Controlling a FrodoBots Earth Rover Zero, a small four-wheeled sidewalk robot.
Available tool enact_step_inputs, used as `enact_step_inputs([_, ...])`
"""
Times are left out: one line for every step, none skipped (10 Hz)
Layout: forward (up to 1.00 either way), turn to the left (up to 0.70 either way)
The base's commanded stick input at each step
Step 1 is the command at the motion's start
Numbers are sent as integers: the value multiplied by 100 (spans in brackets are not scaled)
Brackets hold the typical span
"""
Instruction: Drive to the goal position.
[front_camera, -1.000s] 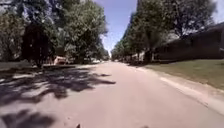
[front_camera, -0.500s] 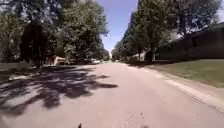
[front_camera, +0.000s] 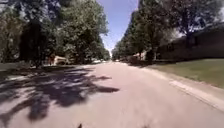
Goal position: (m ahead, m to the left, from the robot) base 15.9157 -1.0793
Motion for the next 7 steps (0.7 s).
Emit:
enact_step_inputs([70, 0])
enact_step_inputs([70, 0])
enact_step_inputs([70, 0])
enact_step_inputs([70, 0])
enact_step_inputs([70, 0])
enact_step_inputs([70, 0])
enact_step_inputs([70, 0])
